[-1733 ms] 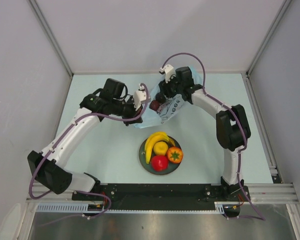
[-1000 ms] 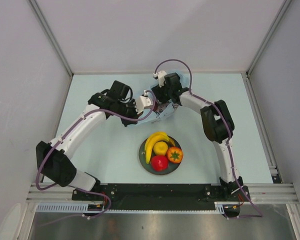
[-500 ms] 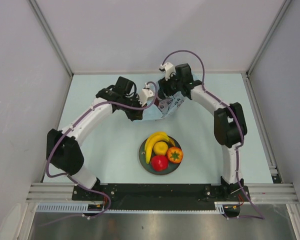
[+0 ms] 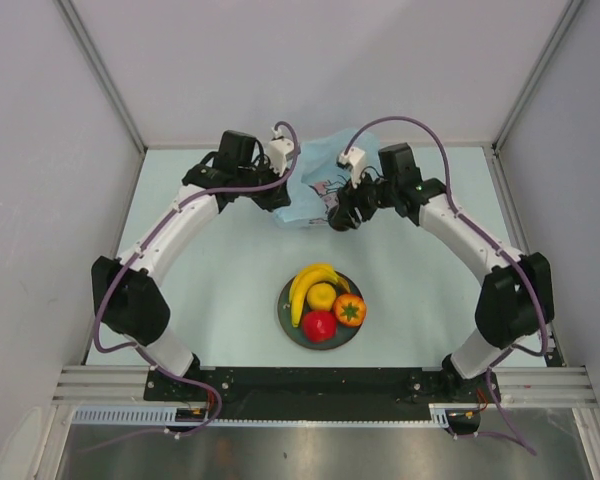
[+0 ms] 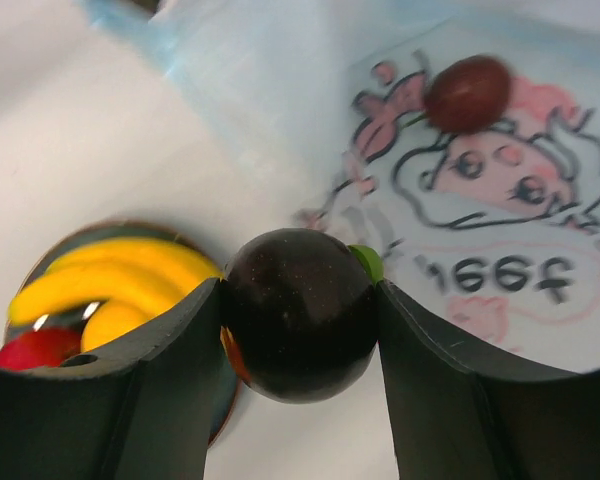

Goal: Take the fake fruits out of the plastic bag
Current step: Take out the fake fruit from the plastic bag, then place the fake fruit on the plate.

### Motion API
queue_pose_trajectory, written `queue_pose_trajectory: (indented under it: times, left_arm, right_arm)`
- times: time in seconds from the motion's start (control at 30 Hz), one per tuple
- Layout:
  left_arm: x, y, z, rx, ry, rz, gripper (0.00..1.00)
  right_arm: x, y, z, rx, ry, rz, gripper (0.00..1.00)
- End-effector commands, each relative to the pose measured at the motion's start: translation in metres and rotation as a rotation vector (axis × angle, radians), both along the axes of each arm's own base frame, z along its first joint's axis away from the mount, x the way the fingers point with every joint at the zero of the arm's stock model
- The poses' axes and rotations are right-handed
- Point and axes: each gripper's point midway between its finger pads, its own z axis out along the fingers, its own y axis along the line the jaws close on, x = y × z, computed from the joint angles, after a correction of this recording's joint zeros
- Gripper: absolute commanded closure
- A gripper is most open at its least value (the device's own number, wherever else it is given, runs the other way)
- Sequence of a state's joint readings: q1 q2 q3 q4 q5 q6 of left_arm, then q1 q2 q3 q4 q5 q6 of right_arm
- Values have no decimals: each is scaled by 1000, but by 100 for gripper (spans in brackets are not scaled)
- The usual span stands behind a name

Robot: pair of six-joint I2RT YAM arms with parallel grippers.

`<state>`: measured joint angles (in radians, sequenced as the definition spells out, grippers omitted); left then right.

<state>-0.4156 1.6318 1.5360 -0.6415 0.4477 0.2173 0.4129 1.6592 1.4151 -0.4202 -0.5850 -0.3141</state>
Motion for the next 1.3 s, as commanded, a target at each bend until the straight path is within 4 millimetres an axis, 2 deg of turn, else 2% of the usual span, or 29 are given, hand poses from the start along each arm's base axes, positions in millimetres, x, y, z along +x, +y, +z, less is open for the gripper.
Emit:
queue_pose_trajectory:
  times: [0.0,0.03,0.13,0.23,0.3,0.33,0.53,0.7,0.8,0.83,0.87,0.9,0.93,0.97,1.17,1.27]
  left_arm:
    - [2,-4,21,-55,-30,19,100]
    - [1,-3,18,-54,-24,19,100]
    - [-3,-3,20,-59,-26,18,100]
    - [-6,-2,19,-62,-25,16,100]
    - [-9,-1,18,-64,-21,15,100]
    - [-11,-1,18,-66,-21,11,100]
    - [-21,2,18,-70,-14,4,100]
    - [-29,8,18,-56,-35,2,100]
    - [-31,9,16,-53,-34,-2,100]
    - [-32,9,17,-53,-37,-5,100]
    - [-33,9,18,-55,-35,-8,100]
    - [-34,9,18,-55,-35,-10,100]
    - [-34,9,18,-56,-35,-13,100]
    - [-34,9,19,-57,-38,-12,100]
    - [-35,5,16,-69,-15,-22,100]
    - [-36,5,19,-74,-15,-28,100]
  right_arm:
    - [-62,8,18,-20,-80,179,63]
    - [-82,3,13,-43,-103,245,63]
    - [-123,1,3,-79,-141,382,62]
    - [-147,7,-12,-107,-120,451,62]
    - [-153,16,-16,-105,-126,474,61]
    - [-156,18,-26,-110,-108,473,61]
    - [-156,33,-50,-138,-106,516,60]
    - [-158,38,-61,-164,-101,540,56]
    - [-157,39,-69,-192,-105,545,47]
    - [-157,38,-71,-202,-108,547,35]
    - [-155,36,-69,-214,-122,537,31]
    - [-152,36,-67,-215,-134,528,19]
    - [-151,35,-63,-215,-142,518,15]
    - [-146,34,-57,-213,-155,498,14]
    - [-122,37,15,-59,-253,374,11]
    - [-98,36,47,20,-285,255,13]
